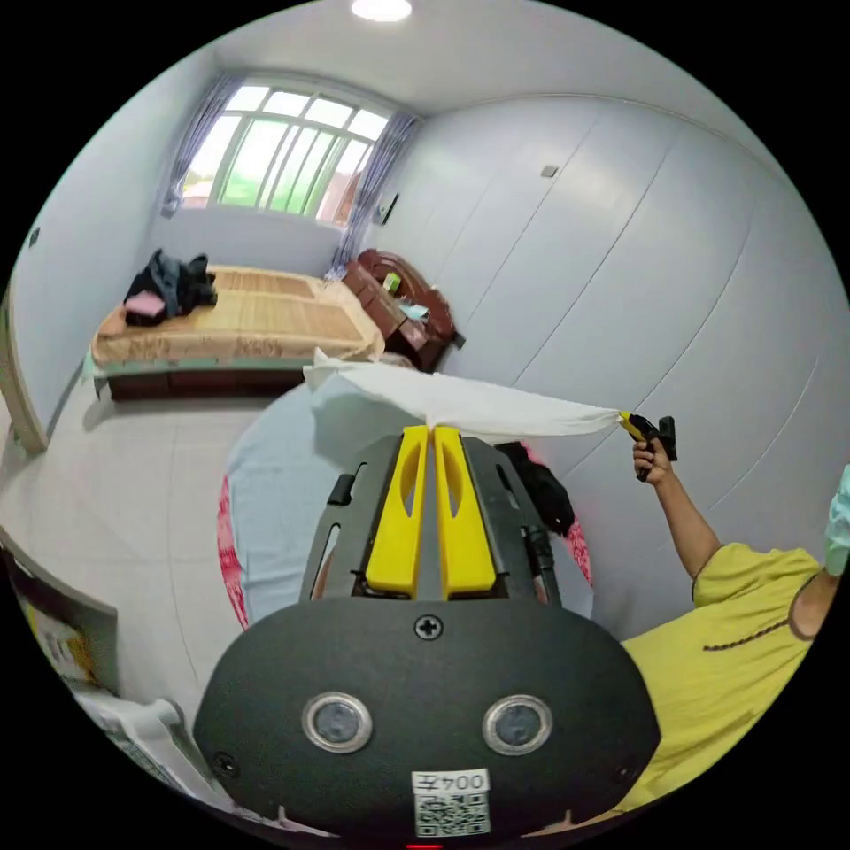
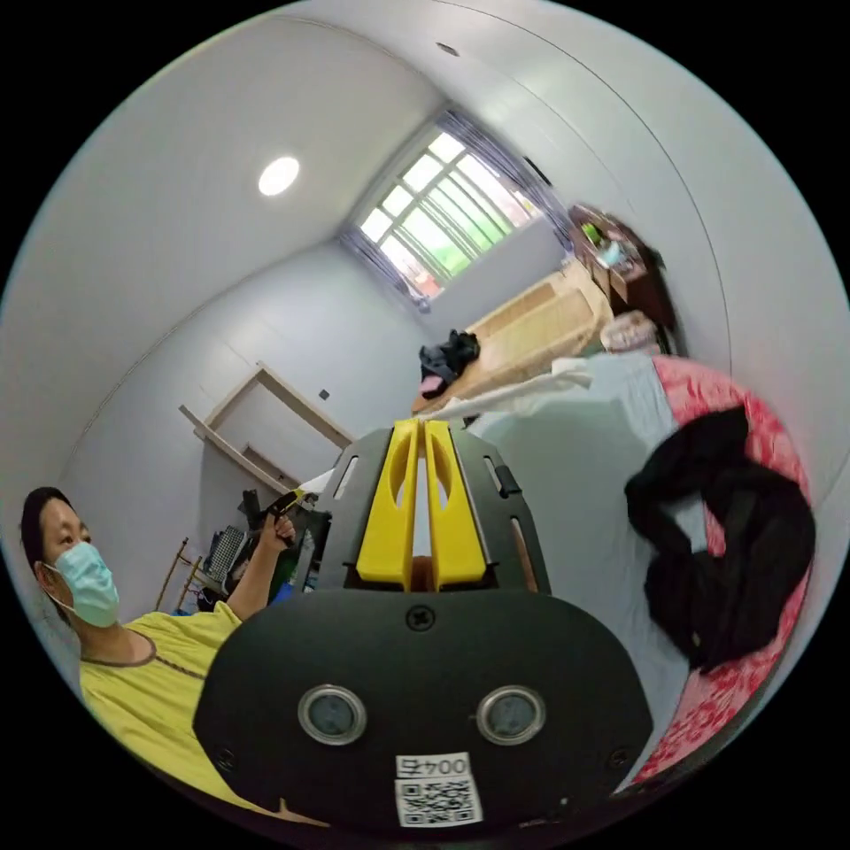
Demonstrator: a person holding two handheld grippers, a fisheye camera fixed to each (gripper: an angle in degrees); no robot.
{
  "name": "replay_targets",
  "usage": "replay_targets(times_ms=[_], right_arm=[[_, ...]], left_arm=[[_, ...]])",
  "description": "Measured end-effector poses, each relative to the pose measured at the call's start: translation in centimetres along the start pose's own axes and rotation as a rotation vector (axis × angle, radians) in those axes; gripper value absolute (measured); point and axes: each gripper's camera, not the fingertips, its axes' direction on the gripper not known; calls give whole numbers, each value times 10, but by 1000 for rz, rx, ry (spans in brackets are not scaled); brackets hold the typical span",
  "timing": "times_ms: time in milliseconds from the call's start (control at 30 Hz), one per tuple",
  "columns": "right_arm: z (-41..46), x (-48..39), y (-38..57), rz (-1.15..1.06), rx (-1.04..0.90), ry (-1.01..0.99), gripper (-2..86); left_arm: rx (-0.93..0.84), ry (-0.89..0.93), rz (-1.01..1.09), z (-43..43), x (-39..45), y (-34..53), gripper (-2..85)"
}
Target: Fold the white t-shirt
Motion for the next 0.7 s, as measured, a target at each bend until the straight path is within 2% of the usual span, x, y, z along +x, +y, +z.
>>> replay_targets(times_ms=[133,333,533,700], right_arm=[[18,96,125,230,-59,2,-7],[10,180,274,511,-56,40,-7],[-13,188,351,539,-124,192,-7],[-51,176,396,528,-122,230,-7]], left_arm=[[-158,-30,-133,58,-33,110,11],[-359,-60,-188,113,-46,234,12],[-473,-94,-159,137,-37,294,12],[-476,-87,-122,134,-26,323,12]])
